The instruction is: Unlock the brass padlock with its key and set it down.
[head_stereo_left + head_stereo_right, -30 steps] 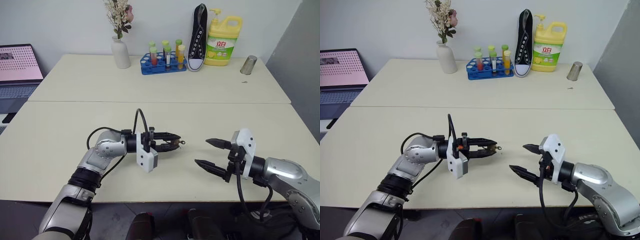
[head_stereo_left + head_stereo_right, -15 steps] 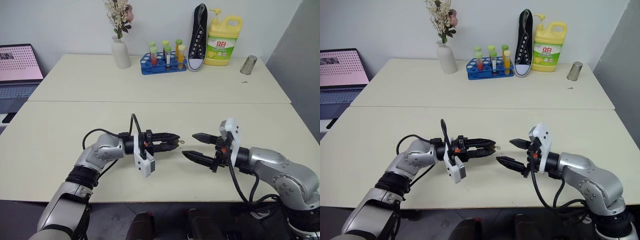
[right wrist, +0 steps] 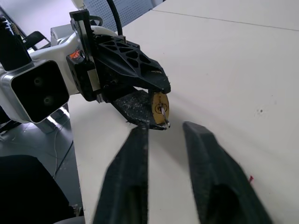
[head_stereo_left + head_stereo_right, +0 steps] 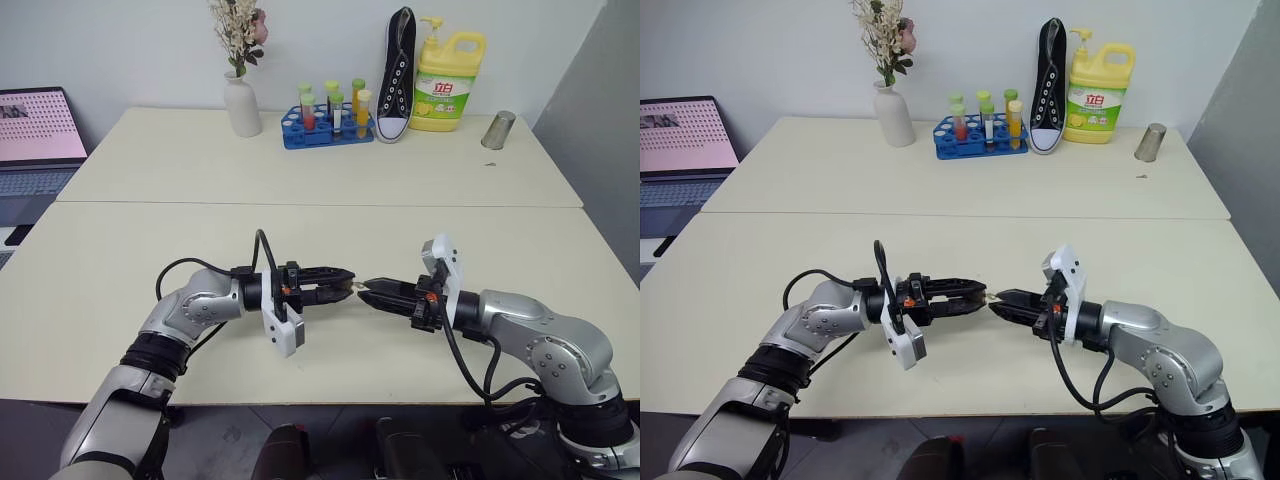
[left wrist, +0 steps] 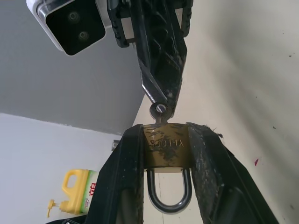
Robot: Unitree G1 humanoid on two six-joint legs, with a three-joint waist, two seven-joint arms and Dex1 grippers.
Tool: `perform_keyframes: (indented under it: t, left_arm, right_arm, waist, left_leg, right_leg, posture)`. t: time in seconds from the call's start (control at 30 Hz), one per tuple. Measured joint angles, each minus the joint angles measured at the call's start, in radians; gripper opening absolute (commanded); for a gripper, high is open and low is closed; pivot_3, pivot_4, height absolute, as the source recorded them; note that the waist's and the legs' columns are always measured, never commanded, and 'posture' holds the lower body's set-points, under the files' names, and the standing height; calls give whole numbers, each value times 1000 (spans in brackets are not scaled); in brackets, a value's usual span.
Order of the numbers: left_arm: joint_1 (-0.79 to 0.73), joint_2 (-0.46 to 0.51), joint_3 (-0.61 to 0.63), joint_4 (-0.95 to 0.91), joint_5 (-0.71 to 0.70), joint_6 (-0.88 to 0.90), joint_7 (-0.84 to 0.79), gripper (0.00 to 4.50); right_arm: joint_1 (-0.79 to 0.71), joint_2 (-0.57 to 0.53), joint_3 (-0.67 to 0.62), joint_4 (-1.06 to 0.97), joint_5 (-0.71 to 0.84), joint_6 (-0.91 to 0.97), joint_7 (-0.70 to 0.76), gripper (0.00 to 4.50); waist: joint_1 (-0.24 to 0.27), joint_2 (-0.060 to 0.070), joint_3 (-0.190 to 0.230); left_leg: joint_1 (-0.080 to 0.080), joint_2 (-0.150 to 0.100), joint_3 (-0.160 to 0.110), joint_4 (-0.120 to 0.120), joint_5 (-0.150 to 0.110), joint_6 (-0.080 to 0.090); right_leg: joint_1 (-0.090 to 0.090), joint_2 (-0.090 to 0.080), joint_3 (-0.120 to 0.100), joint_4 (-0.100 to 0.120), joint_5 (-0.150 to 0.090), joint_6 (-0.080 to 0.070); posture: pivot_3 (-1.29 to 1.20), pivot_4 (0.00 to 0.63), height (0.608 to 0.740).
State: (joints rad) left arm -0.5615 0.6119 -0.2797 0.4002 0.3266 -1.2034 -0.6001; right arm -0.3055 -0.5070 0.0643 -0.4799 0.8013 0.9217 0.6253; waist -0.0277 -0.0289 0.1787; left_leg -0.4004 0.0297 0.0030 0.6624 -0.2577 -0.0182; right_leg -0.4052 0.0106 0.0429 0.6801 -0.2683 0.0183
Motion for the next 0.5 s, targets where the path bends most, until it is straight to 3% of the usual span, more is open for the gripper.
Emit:
perform_keyframes:
  t: [0.5]
  left_arm:
    - [19, 14, -10, -37, -1, 25, 1, 981]
  right_arm:
    - [-28, -1, 8, 23, 12, 34, 30, 0]
  waist:
    - [0, 0, 0]
  left_leg:
    - [0, 0, 0, 0, 0, 0]
  right_leg:
    - [0, 0, 0, 0, 0, 0]
  posture:
    - [0, 150, 740]
